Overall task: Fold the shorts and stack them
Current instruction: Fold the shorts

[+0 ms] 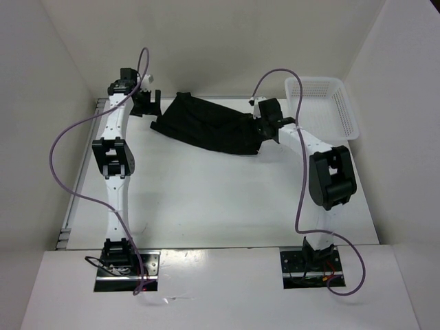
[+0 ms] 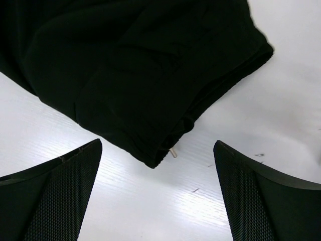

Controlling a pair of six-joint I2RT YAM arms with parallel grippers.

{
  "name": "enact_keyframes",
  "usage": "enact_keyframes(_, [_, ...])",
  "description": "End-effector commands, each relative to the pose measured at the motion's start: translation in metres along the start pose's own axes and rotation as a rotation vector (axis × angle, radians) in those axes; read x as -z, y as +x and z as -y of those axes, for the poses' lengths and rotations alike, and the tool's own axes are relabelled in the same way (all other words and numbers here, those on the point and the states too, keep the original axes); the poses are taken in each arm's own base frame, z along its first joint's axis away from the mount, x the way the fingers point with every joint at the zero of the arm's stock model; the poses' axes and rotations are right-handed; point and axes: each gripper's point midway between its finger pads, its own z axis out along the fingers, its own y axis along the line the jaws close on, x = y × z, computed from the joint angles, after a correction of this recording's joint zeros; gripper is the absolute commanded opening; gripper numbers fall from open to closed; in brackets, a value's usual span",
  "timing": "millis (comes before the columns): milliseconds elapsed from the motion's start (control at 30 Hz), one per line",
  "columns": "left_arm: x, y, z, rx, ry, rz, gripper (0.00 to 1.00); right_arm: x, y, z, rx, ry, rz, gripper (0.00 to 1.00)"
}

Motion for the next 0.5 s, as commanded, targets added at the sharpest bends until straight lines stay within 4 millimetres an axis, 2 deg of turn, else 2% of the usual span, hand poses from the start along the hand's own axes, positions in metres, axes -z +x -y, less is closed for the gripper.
enact_keyframes(0, [0.001, -0.013, 0.03, -0.038, 0.089, 0.043, 1.0, -0.008, 0.009, -0.01, -0.079, -0.04, -0.026, 0.96])
enact_keyframes(67, [0.001, -0.018, 0.03, -0.043, 0.088, 0.062, 1.0, -0.012, 0.012, -0.006, -0.106, -0.033, -0.037, 0.96])
enact_keyframes(133, [-0.01, -0.01, 0.03, -0.038, 0.098, 0.041, 1.0, -0.017, 0.021, -0.007, -0.126, -0.032, -0.06, 0.96])
enact_keyframes(167, [-0.008, -0.013, 0.03, -0.04, 0.098, 0.049, 1.0, -0.022, 0.027, -0.007, -0.138, -0.03, -0.077, 0.96])
enact_keyframes(233, [-0.026, 0.0, 0.029, -0.038, 0.082, 0.011, 1.0, -0.026, 0.033, -0.01, -0.158, -0.038, -0.093, 0.96])
enact_keyframes(333, [-0.047, 0.018, 0.015, -0.029, 0.025, -0.034, 1.0, -0.034, 0.042, -0.01, -0.168, -0.036, -0.119, 0.96])
enact_keyframes(400, [-0.055, 0.026, 0.011, -0.025, 0.012, -0.058, 1.0, -0.039, 0.05, -0.006, -0.188, -0.028, -0.139, 0.96])
enact_keyframes(433, [-0.059, 0.031, 0.009, -0.023, 0.002, -0.069, 1.0, -0.039, 0.045, -0.005, -0.202, -0.018, -0.129, 0.96])
enact_keyframes(467, [-0.06, 0.029, 0.009, -0.025, 0.002, -0.06, 1.0, -0.042, 0.049, -0.006, -0.221, -0.016, -0.14, 0.96])
